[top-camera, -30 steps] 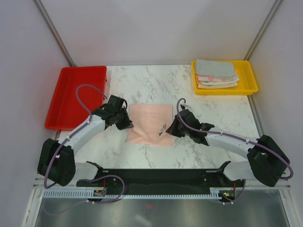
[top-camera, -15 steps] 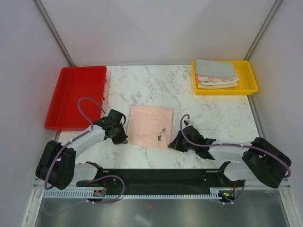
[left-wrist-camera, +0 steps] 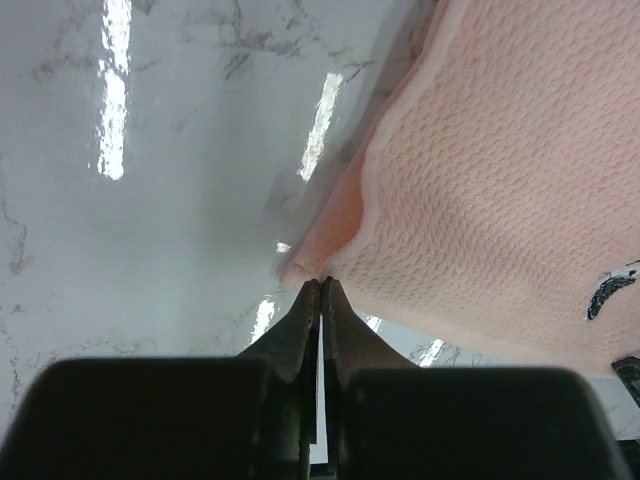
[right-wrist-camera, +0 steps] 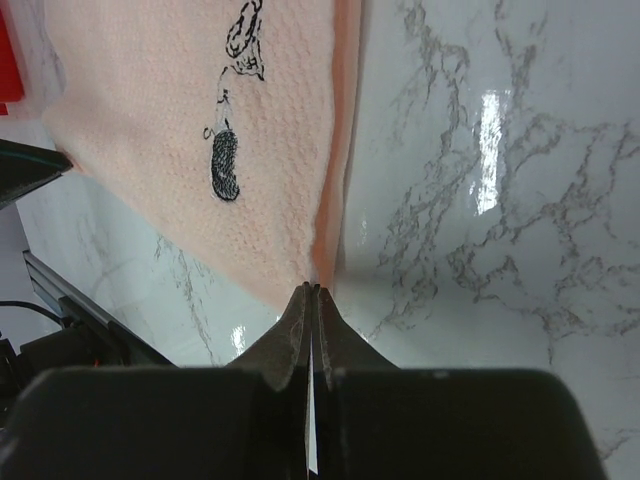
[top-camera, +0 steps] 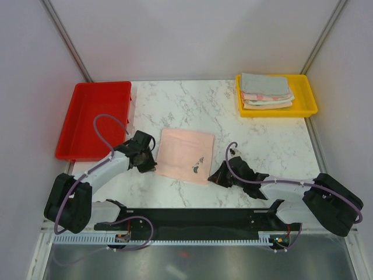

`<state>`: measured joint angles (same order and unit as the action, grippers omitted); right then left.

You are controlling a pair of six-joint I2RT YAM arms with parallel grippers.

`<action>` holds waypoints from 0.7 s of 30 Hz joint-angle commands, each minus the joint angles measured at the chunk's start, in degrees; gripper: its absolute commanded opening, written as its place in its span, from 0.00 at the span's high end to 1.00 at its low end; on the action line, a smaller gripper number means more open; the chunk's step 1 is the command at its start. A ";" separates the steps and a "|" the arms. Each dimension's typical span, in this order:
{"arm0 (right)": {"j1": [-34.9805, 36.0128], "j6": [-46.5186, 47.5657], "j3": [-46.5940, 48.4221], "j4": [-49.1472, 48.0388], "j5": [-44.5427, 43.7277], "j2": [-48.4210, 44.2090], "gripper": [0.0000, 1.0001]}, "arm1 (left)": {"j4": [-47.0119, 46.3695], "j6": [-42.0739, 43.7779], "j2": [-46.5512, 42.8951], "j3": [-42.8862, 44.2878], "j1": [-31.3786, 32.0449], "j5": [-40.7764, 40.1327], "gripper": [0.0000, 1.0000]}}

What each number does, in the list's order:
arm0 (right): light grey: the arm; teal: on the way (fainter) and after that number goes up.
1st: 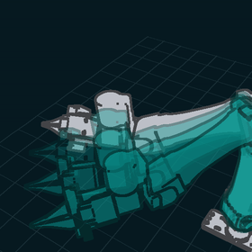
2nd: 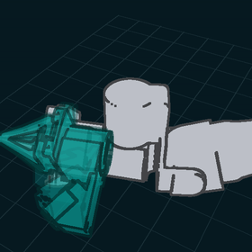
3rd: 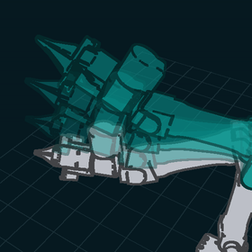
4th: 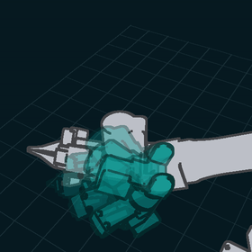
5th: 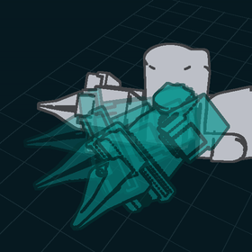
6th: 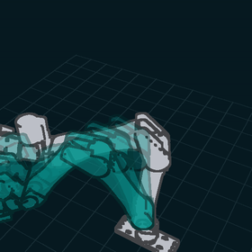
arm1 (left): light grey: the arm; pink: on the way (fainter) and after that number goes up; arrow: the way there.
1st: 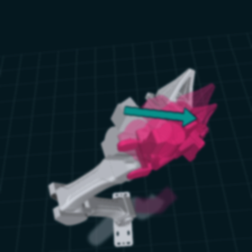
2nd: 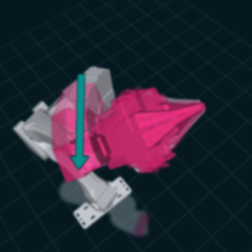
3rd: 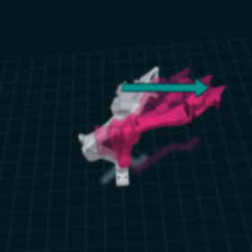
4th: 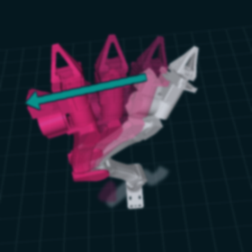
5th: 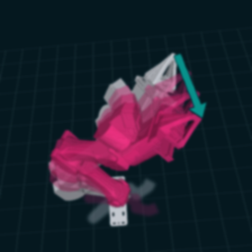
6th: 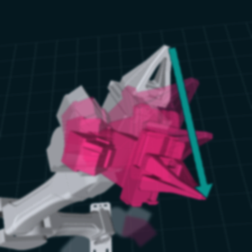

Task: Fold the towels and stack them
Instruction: Fold the towel

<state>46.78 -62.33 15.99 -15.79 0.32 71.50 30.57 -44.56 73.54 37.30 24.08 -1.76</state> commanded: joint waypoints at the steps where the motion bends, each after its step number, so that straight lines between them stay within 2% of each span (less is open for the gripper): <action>1: 0.32 -0.25 -0.87 -0.47 -1.64 -1.37 1.00 | 0.63 2.72 0.99 3.48 -0.34 -4.73 0.98; 9: 0.41 -1.83 -3.59 -7.13 1.35 -0.31 1.00 | 0.46 3.42 3.10 4.36 -0.43 -7.03 0.98; 21: 2.95 -3.94 -1.58 -8.91 1.62 0.30 1.00 | -0.86 3.25 6.27 2.87 -0.43 -6.33 0.98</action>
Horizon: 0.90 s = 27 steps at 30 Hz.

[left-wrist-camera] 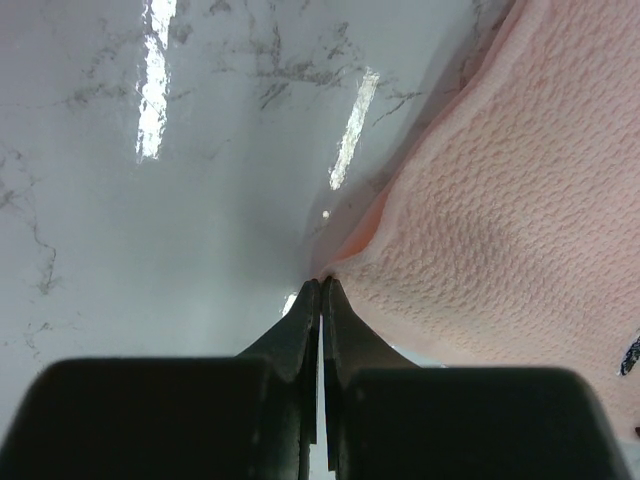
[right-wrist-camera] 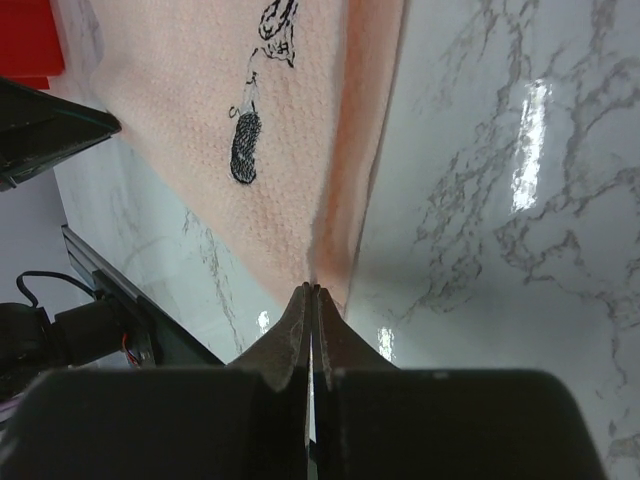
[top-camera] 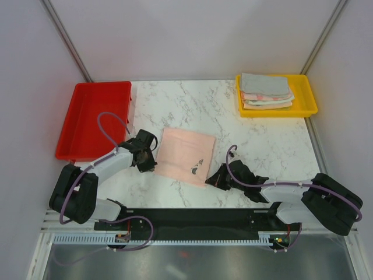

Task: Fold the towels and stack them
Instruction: Fold the towel

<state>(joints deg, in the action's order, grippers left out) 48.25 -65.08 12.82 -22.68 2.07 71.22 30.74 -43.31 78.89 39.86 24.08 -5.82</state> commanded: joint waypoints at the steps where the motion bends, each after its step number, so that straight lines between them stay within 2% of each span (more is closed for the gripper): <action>1: 2.11 -1.36 1.77 -2.19 -0.74 1.54 1.00 | -1.12 2.00 1.00 0.31 -0.43 -2.26 0.98; 9: 6.07 -5.32 -1.04 -5.80 -6.02 7.00 1.00 | -0.86 2.35 1.09 -0.04 -0.43 -2.52 0.98; 10: 6.07 -5.41 -1.04 -6.06 -5.85 7.26 0.91 | -0.86 2.53 1.17 0.05 -0.43 -2.52 0.98; 13: 6.42 -4.79 -0.34 -5.36 -5.14 5.95 0.82 | 0.37 3.06 1.79 1.36 -0.43 -2.87 0.98; 15: 6.51 -4.10 0.62 -3.79 -4.62 4.46 0.77 | 1.33 3.32 2.23 3.38 -0.43 -3.40 0.89; 16: 6.51 -3.48 1.32 -2.30 -4.61 2.19 0.71 | 2.38 3.41 2.40 4.34 -0.43 -3.58 0.87; 20: 6.51 -2.16 4.93 12.25 -5.93 -5.72 0.58 | 6.42 4.90 3.11 11.62 -0.43 -5.24 0.68; 23: 6.51 -1.89 8.18 21.67 -8.74 -12.14 0.55 | 8.81 6.39 2.24 15.41 -0.43 -7.70 0.64; 27: 5.55 -1.19 10.91 27.50 -13.74 -16.46 0.55 | 8.90 7.89 -1.98 17.80 0.71 -7.71 0.60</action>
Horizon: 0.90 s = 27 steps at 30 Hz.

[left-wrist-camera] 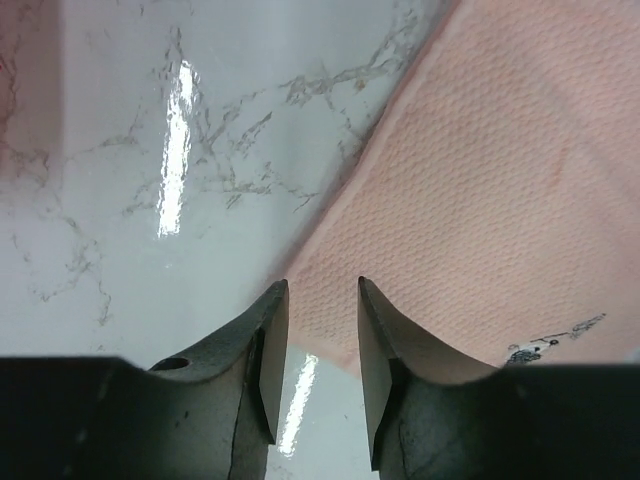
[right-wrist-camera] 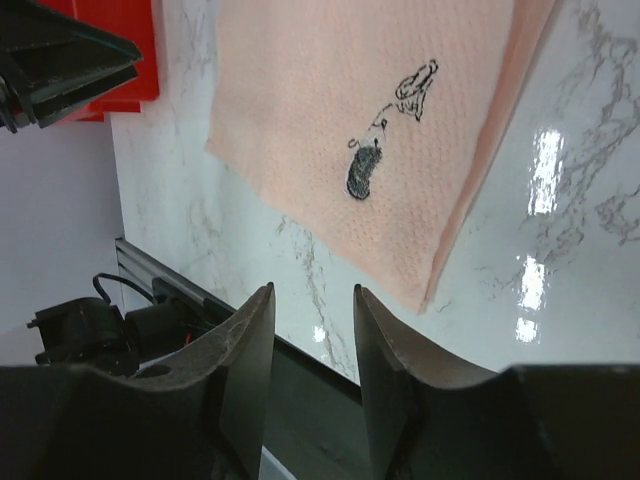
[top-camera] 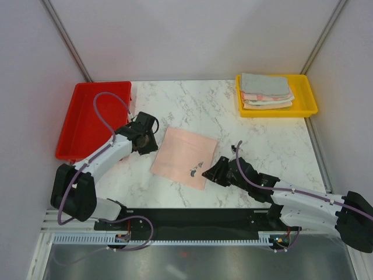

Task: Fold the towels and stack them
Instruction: Fold the towel

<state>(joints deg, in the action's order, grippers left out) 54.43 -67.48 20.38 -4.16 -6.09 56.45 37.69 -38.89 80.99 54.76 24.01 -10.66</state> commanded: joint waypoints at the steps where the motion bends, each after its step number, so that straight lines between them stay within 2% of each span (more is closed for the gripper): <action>1: -1.34 1.39 3.87 9.35 -6.12 -1.43 0.55 | 2.03 3.91 -4.70 3.33 1.38 -3.14 0.59; 6: -8.81 5.08 9.14 9.09 -4.99 4.10 0.54 | 2.83 3.91 -7.42 3.60 3.23 -3.15 0.55; 7: -12.13 5.78 9.85 8.91 -4.38 6.63 0.54 | 2.22 4.26 -8.12 3.34 3.85 -2.45 0.55; 10: -17.50 8.15 12.75 7.24 -2.88 11.39 0.55 | -4.19 5.58 -8.74 1.40 9.46 2.82 0.56; 13: -24.18 9.99 16.52 5.05 -0.07 16.48 0.58 | -8.32 3.66 -7.34 1.22 18.50 1.79 0.57; 16: -26.30 10.36 20.66 4.60 2.30 22.20 0.59 | -10.53 3.30 -3.75 3.06 29.13 -4.00 0.57; 19: -28.93 8.08 21.46 0.32 5.89 25.90 0.59 | -11.15 3.39 0.74 4.82 35.72 -7.18 0.57; 22: -30.09 7.63 21.89 -2.16 8.17 29.06 0.60 | -10.98 3.21 5.65 6.93 41.18 -10.78 0.57; 27: -30.44 9.47 24.27 -2.25 8.46 33.99 0.61 | -9.66 0.84 11.20 9.39 45.77 -13.42 0.57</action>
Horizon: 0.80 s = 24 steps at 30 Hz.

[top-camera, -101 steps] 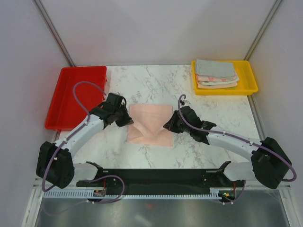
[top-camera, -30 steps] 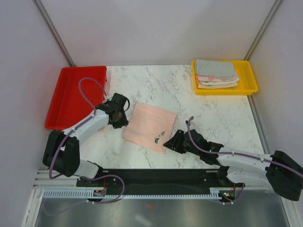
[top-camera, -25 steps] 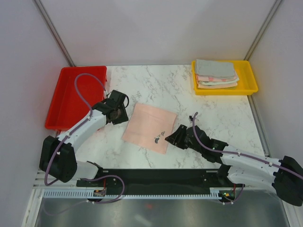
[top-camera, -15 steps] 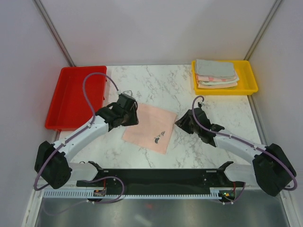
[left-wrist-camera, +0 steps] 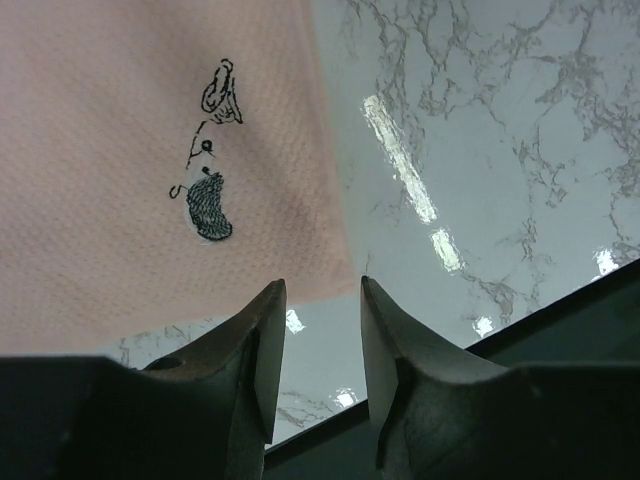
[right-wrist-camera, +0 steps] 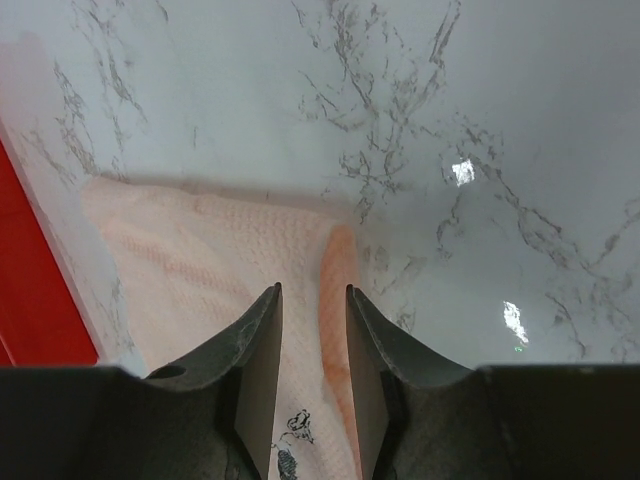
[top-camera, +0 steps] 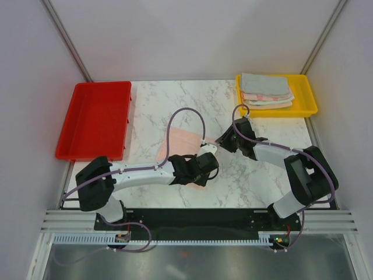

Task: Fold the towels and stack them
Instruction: Fold the towel

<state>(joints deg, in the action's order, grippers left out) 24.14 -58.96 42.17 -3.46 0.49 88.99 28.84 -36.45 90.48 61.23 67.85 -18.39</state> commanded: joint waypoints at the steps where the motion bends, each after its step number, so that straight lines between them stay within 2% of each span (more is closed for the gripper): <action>1: -0.32 1.39 2.56 -3.30 1.79 1.88 0.61 | -0.80 -2.22 2.59 3.28 2.89 -5.86 0.57; 9: -1.02 3.94 1.33 -6.03 2.49 4.96 0.55 | 0.68 -4.07 7.69 5.47 6.15 -7.01 0.58; 17: -1.64 5.17 -0.51 -7.78 3.02 4.88 0.53 | 2.71 -6.09 12.53 6.88 6.94 -8.15 0.63; 21: -1.64 5.17 -0.95 -8.58 3.55 5.31 0.53 | 4.12 -6.62 14.11 7.76 7.03 -8.85 0.70; 24: -1.55 5.43 -1.30 -9.89 3.90 5.93 0.53 | 4.82 -6.79 14.55 8.11 7.12 -9.20 0.82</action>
<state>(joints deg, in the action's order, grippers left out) 22.70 -54.57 41.34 -10.02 3.53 93.93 32.69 -40.56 104.71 66.96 74.39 -24.03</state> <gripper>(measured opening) 0.469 0.204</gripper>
